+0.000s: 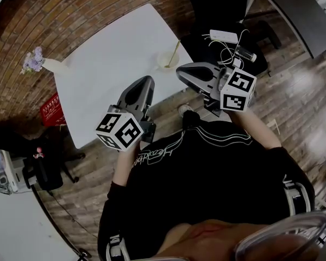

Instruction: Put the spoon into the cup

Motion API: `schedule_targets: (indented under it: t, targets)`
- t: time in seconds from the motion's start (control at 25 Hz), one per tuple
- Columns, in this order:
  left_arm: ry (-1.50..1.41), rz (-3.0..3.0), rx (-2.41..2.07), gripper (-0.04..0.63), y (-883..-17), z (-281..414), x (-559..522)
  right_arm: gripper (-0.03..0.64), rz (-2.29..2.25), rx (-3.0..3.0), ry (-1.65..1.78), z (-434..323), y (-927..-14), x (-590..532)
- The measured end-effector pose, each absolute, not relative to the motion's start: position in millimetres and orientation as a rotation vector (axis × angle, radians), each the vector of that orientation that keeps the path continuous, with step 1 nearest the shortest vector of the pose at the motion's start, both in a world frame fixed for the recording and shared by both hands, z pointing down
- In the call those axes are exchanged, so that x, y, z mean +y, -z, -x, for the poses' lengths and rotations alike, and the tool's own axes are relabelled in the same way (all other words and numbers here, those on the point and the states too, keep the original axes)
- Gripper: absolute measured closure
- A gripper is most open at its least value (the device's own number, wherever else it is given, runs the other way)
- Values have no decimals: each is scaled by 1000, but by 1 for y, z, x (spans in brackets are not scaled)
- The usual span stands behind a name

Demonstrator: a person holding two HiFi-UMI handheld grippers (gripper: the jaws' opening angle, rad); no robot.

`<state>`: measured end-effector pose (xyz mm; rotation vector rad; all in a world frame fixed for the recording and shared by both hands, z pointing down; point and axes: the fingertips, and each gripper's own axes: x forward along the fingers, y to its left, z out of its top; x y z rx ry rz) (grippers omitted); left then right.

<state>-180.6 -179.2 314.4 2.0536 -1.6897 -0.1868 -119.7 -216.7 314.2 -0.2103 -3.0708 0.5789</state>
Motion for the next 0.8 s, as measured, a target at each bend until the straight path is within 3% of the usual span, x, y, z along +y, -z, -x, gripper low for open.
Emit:
schedule_targets:
  t: [0.8]
  targets:
    - [162,-2046,-1635,591,-332,170,-207,620,105,-3054,-701,108,-335,-253]
